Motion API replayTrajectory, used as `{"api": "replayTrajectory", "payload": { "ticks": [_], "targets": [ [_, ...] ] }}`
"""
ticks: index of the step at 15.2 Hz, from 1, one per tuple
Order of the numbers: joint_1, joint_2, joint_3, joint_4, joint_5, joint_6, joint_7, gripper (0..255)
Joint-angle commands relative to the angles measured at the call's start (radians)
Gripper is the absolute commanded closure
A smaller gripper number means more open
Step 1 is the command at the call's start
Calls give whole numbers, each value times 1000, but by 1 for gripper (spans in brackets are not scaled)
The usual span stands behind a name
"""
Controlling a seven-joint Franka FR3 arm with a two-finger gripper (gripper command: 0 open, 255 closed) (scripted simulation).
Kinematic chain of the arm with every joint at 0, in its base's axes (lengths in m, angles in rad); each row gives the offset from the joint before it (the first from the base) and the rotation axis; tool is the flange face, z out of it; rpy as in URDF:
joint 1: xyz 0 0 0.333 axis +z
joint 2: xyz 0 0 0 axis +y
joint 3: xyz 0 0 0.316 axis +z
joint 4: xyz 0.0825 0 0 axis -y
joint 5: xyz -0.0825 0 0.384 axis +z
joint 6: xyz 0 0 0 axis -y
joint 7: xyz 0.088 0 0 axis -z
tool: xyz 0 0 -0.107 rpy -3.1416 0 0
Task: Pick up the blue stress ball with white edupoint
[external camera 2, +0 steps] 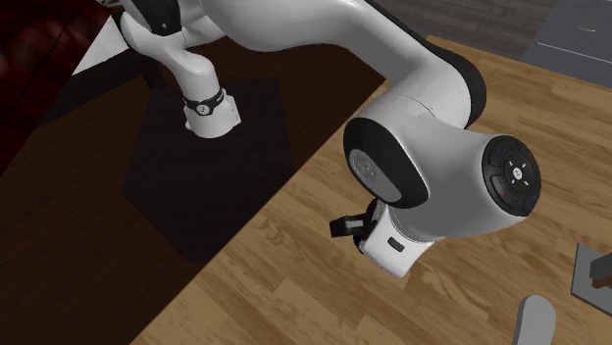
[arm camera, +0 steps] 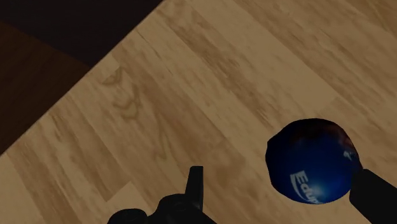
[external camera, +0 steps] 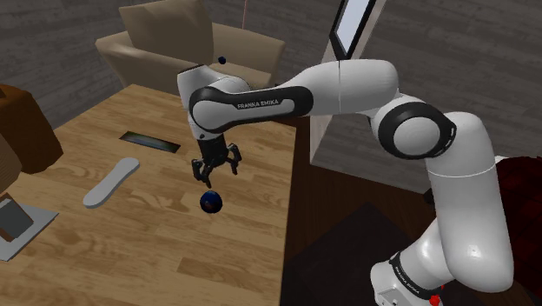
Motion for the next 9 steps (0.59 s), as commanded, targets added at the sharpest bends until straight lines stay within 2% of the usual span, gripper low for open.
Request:
{"api": "replayTrajectory", "payload": {
  "ticks": [1, 4, 9],
  "targets": [
    [37, 103, -6, 123, -10, -43, 5, 0],
    [108, 295, -20, 393, -22, -149, 1, 0],
    [108, 323, -24, 376, -26, -104, -1, 0]
  ]
}}
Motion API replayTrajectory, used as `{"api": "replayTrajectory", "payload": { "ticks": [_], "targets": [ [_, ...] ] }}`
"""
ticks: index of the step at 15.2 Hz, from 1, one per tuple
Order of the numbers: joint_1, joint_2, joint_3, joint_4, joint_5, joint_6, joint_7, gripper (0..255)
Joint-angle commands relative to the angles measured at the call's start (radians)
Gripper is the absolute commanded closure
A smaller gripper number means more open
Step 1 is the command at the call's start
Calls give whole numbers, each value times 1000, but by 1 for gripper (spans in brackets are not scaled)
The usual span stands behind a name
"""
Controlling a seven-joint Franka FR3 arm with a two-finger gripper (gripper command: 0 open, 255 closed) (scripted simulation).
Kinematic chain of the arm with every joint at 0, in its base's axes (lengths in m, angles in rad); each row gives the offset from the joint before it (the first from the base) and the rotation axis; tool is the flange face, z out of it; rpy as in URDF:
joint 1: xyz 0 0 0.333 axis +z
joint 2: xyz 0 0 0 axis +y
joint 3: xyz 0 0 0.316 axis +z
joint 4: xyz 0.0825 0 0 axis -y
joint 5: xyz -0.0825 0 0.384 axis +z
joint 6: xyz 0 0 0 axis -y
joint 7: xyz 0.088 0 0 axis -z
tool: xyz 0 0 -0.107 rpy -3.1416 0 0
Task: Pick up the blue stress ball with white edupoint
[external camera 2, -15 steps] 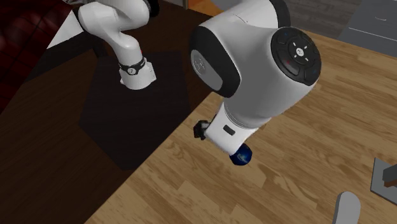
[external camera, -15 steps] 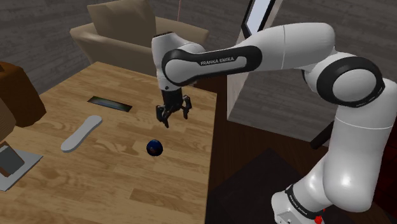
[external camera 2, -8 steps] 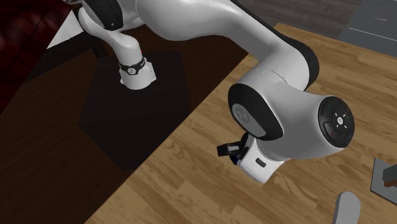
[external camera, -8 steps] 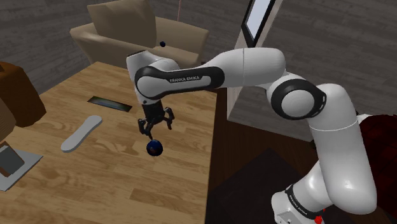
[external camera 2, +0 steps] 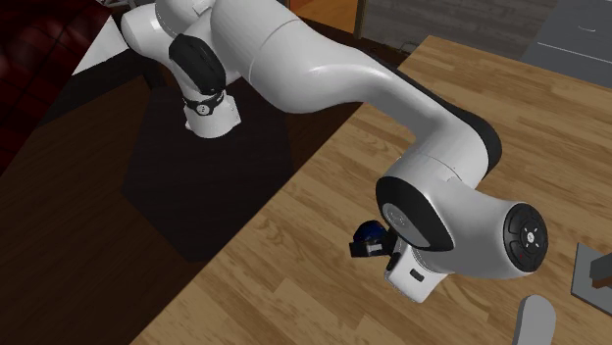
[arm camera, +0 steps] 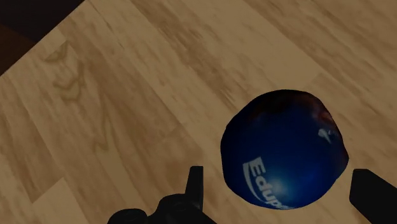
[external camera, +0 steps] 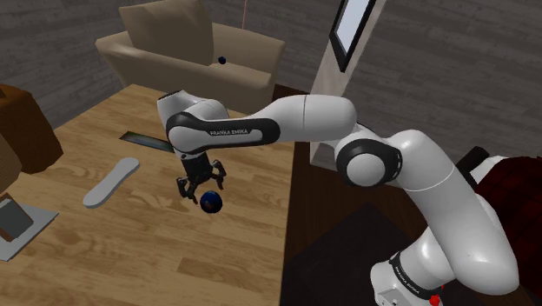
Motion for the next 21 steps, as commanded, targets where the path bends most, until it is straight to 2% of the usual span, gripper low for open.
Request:
{"api": "replayTrajectory", "payload": {
  "ticks": [1, 5, 6, 15, 21],
  "targets": [
    [1, 19, -3, 2, -3, 17, -1, 0],
    [2, 29, -4, 0, -4, 30, -2, 0],
    [2, 30, -4, 1, -4, 29, -2, 255],
    [2, 29, -4, 0, -4, 30, -2, 255],
    [1, -8, 1, 13, 2, -20, 0, 255]
  ]
}}
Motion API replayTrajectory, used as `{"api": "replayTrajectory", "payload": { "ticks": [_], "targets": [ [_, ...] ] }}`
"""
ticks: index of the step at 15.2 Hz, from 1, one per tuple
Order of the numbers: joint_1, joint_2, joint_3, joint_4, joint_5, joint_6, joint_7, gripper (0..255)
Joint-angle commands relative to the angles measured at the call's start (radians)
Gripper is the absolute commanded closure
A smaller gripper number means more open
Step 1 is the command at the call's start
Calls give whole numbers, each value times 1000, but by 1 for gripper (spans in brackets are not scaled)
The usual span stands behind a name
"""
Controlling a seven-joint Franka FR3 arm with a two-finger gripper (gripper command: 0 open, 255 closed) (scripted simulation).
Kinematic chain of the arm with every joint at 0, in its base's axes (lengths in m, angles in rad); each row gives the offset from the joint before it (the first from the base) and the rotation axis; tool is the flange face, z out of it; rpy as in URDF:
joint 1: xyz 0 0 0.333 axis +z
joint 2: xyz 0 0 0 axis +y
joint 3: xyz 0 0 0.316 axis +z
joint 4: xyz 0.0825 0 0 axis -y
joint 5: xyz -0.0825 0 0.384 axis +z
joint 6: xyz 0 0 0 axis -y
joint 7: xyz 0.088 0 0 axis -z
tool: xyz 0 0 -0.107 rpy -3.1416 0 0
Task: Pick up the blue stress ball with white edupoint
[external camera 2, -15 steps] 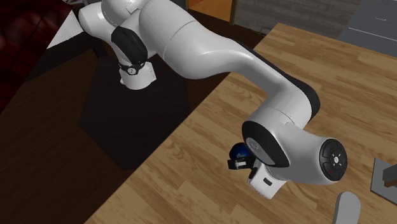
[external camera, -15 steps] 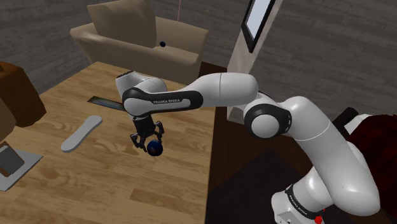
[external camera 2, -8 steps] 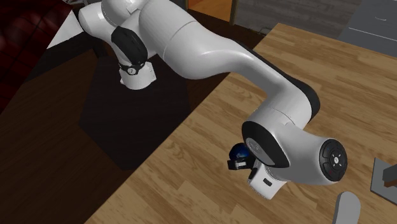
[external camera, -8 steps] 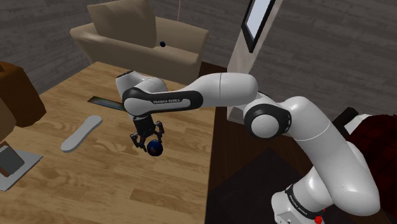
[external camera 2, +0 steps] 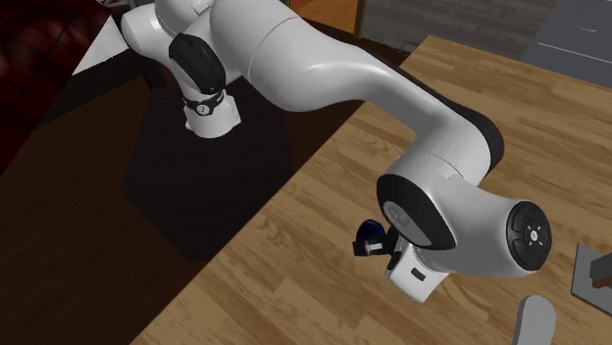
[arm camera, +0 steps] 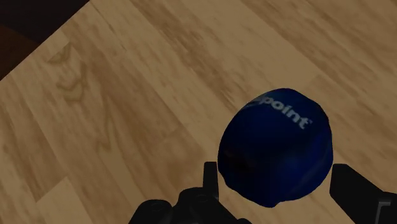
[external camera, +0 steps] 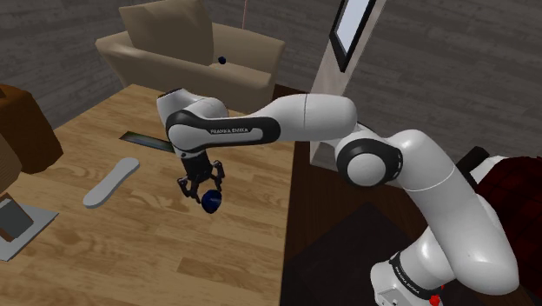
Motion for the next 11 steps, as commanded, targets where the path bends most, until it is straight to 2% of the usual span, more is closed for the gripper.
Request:
{"api": "replayTrajectory", "payload": {
  "ticks": [1, 11],
  "targets": [
    [1, -9, 1, 12, 2, -21, 0, 255],
    [8, -38, 6, 73, 8, -108, 1, 255]
  ]
}}
